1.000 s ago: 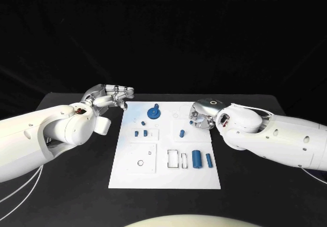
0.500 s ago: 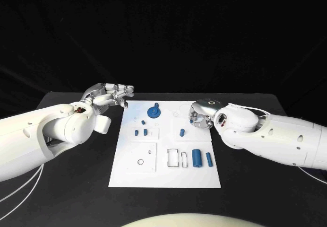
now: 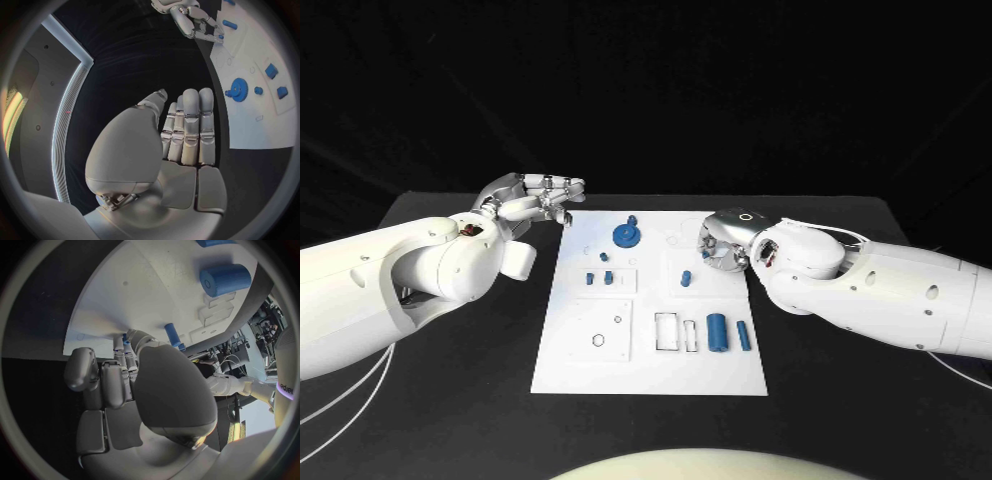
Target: Assemble the parts on the task board
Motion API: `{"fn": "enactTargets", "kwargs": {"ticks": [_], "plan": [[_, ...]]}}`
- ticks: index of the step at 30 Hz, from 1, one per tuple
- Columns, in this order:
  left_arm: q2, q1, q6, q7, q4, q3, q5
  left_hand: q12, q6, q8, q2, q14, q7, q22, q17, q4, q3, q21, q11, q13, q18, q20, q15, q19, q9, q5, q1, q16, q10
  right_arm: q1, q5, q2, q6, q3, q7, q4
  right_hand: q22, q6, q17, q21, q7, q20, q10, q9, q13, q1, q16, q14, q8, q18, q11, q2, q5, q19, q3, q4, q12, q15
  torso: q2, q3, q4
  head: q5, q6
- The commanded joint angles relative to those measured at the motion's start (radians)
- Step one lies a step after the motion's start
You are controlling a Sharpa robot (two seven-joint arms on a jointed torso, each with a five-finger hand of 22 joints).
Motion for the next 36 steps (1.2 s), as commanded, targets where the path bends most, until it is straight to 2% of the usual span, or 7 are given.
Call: {"fn": "enactTargets", "kwargs": {"ticks": [1, 4, 15, 20, 26, 36], "plan": [[0.002, 0.002, 0.007, 0.013, 0.005, 0.001, 0.007, 0.005, -0.002, 0.002, 0.001, -0.008, 0.006, -0.001, -0.001, -0.005, -0.003, -0.007, 0.001, 0.001, 0.013, -0.001, -0.001, 0.004, -0.001, 0.001, 0.011, -0.005, -0.006, -0.004, 0.0, 0.003, 0.012, -0.001, 0.011, -0.001, 0.012, 0.011, 0.002, 0.005, 0.0, -0.002, 0.011, 0.002, -0.005, 0.002, 0.007, 0.041, -0.003, -0.012, -0.001, 0.01, -0.002, 0.007, 0.016, -0.004, -0.007, 0.003, -0.001, -0.001, 0.0001, -0.001, -0.001], [0.003, 0.002, 0.002, 0.017, 0.006, 0.001, 0.007, 0.006, -0.003, 0.002, 0.003, -0.007, 0.006, 0.0, -0.002, -0.006, -0.003, -0.006, 0.002, 0.001, 0.013, -0.001, -0.001, 0.006, -0.001, 0.001, 0.013, -0.005, -0.007, -0.005, 0.001, 0.004, 0.012, -0.001, 0.009, -0.003, 0.021, 0.016, 0.003, 0.013, 0.001, -0.003, 0.018, 0.003, -0.016, 0.002, 0.008, 0.041, -0.004, -0.013, -0.001, 0.018, -0.029, 0.009, 0.049, -0.019, -0.014, 0.003, 0.0, -0.0005, 0.0001, -0.001, -0.001], [0.003, 0.002, -0.007, 0.021, 0.008, 0.001, 0.007, 0.007, -0.004, 0.003, 0.006, -0.007, 0.006, 0.0, -0.002, -0.009, -0.003, -0.005, 0.002, 0.002, 0.013, -0.001, 0.0, 0.008, -0.001, 0.002, 0.018, -0.004, -0.008, -0.007, -0.003, 0.009, 0.027, -0.001, -0.004, -0.009, 0.041, 0.045, 0.011, 0.034, -0.008, -0.008, 0.049, 0.01, -0.032, -0.009, 0.015, 0.044, 0.004, -0.017, -0.009, 0.032, -0.058, 0.017, 0.101, -0.05, -0.02, -0.003, 0.0, -0.0008, 0.0005, -0.004, -0.005], [0.001, 0.003, -0.008, 0.021, 0.008, 0.001, 0.007, 0.008, -0.004, 0.003, 0.007, -0.007, 0.006, 0.001, -0.003, -0.01, -0.003, -0.005, 0.002, 0.002, 0.013, -0.001, 0.0, 0.009, 0.0, 0.002, 0.021, -0.004, -0.008, -0.007, -0.006, 0.011, 0.004, -0.001, -0.005, -0.007, 0.047, 0.043, 0.012, 0.042, -0.006, -0.008, 0.048, 0.01, -0.04, -0.024, 0.016, 0.044, 0.0, -0.018, -0.008, 0.028, -0.061, 0.02, 0.11, -0.055, -0.028, -0.002, -0.002, -0.0001, -0.0008, -0.003, -0.006], [-0.003, 0.003, -0.009, 0.019, 0.007, 0.001, 0.007, 0.008, -0.004, 0.003, 0.007, -0.007, 0.006, 0.001, -0.003, -0.01, -0.003, -0.005, 0.002, 0.002, 0.013, -0.001, 0.0, 0.009, 0.0, 0.002, 0.021, -0.004, -0.008, -0.007, -0.01, 0.01, -0.028, -0.001, -0.007, 0.004, 0.052, 0.044, 0.012, 0.048, -0.006, -0.007, 0.052, 0.011, -0.045, -0.042, 0.016, 0.044, -0.002, -0.02, -0.008, 0.023, -0.064, 0.023, 0.114, -0.056, -0.033, -0.001, -0.001, -0.0003, 0.0005, -0.003, -0.006], [-0.005, 0.003, -0.011, 0.016, 0.004, 0.001, 0.007, 0.008, -0.006, 0.003, 0.007, -0.007, 0.008, -0.003, -0.003, -0.009, -0.004, -0.009, 0.003, 0.001, 0.013, -0.001, 0.0, 0.008, -0.001, 0.001, 0.021, -0.004, -0.012, -0.004, -0.015, -0.014, -0.072, 0.0, -0.018, 0.034, 0.059, 0.047, 0.01, 0.057, -0.008, -0.006, 0.057, 0.012, -0.048, -0.054, 0.015, 0.044, -0.002, -0.022, -0.009, 0.021, -0.065, 0.027, 0.117, -0.057, -0.034, -0.003, -0.002, -0.0003, 0.0001, -0.001, -0.005]]}}
